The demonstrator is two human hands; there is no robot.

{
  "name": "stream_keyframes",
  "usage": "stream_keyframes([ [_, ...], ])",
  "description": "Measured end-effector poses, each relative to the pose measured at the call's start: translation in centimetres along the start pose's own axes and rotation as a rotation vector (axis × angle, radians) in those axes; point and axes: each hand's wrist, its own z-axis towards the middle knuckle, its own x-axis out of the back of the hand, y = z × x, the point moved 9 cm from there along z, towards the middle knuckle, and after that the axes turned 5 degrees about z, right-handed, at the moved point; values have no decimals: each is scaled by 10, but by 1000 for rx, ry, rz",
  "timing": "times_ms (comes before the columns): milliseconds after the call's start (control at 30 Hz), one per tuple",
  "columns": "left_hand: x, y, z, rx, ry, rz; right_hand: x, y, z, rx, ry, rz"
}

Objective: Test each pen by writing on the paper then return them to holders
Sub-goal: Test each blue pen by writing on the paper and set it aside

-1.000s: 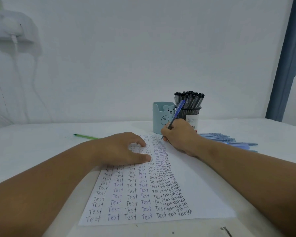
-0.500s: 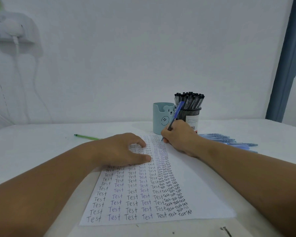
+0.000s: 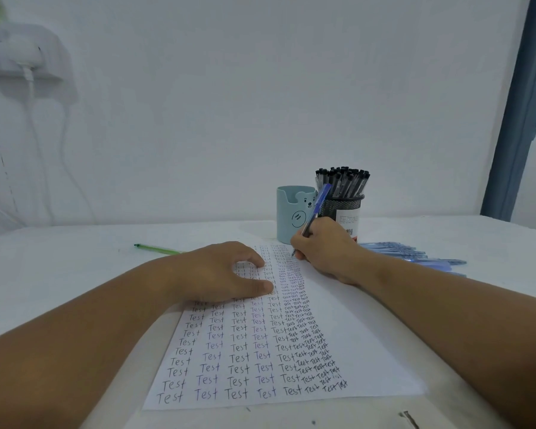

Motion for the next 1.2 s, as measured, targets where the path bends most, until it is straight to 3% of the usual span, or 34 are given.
stream_keyframes([
  [1200,1,3,-5,5,-8,5,4,-2,-1,8,23,-26],
])
